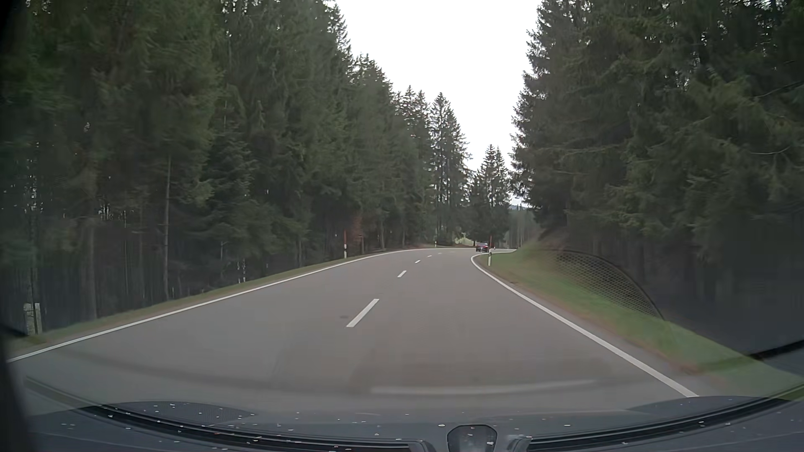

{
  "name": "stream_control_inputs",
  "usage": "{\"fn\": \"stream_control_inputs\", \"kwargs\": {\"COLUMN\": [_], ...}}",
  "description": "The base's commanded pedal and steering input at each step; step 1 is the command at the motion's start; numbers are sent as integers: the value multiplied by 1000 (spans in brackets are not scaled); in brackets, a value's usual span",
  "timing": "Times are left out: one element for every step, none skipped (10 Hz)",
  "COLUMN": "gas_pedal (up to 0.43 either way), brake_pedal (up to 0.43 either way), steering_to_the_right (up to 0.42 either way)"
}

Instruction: Follow the waypoints while adhering to traffic rules and regulations

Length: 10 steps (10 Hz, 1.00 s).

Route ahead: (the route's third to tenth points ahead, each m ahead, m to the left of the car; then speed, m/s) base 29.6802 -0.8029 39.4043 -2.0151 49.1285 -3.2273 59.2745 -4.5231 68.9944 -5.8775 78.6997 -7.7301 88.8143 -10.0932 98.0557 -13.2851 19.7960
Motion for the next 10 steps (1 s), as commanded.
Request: {"fn": "stream_control_inputs", "kwargs": {"gas_pedal": [67,59,47,8,0,0,0,0,0,0], "brake_pedal": [0,0,0,0,0,0,0,0,0,0], "steering_to_the_right": [4,4,4,6,6,7,7,7,7,9]}}
